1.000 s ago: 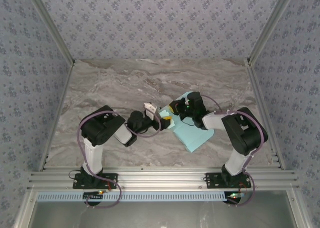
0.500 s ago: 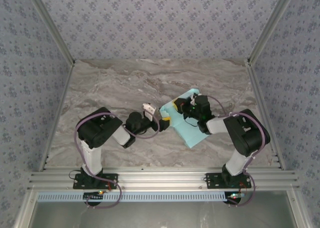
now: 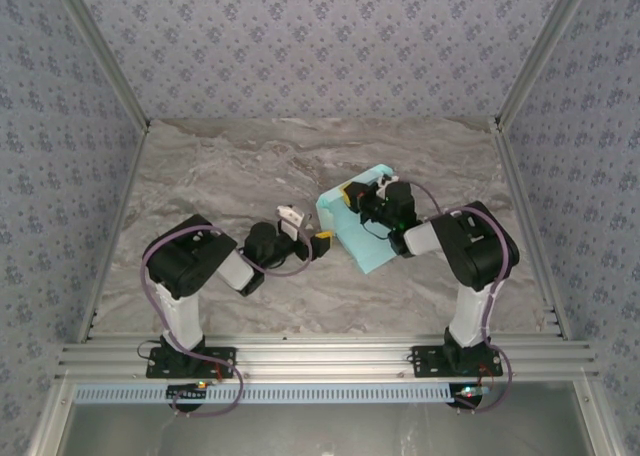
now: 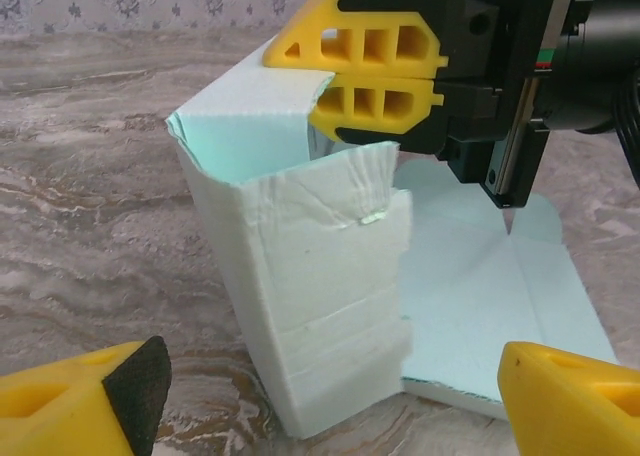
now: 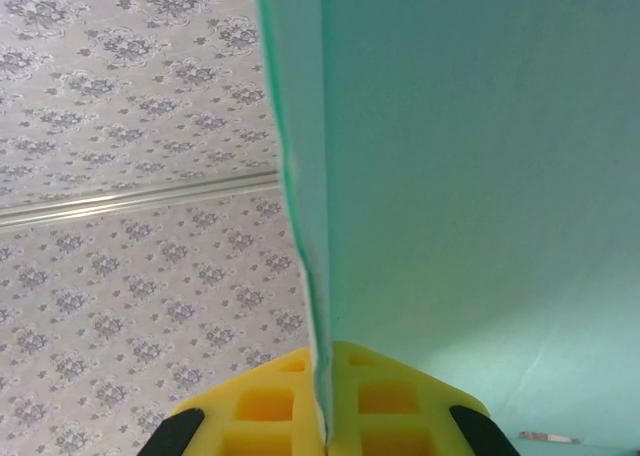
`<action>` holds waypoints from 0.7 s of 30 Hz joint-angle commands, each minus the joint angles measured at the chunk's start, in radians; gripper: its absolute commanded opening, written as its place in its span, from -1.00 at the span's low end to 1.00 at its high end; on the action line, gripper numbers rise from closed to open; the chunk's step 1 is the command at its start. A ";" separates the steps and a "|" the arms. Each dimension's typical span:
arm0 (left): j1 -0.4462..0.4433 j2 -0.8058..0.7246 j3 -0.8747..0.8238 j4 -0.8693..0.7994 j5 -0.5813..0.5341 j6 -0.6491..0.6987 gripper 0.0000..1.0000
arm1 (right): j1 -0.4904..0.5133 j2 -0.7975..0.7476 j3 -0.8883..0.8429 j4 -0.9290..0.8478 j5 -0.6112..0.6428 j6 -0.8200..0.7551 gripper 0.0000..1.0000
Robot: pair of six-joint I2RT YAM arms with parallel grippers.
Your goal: Fold the paper box
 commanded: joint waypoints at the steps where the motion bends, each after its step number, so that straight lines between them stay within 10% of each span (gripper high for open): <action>1: 0.002 0.001 0.046 -0.015 -0.056 0.041 0.69 | 0.014 0.033 0.013 0.058 0.009 0.032 -1.00; 10: -0.013 0.048 0.140 -0.084 -0.115 0.111 0.09 | 0.043 0.037 0.005 0.053 0.023 0.022 -1.00; 21: -0.047 0.085 0.113 -0.004 -0.099 0.126 0.04 | 0.065 0.035 -0.004 0.049 0.047 0.021 -1.00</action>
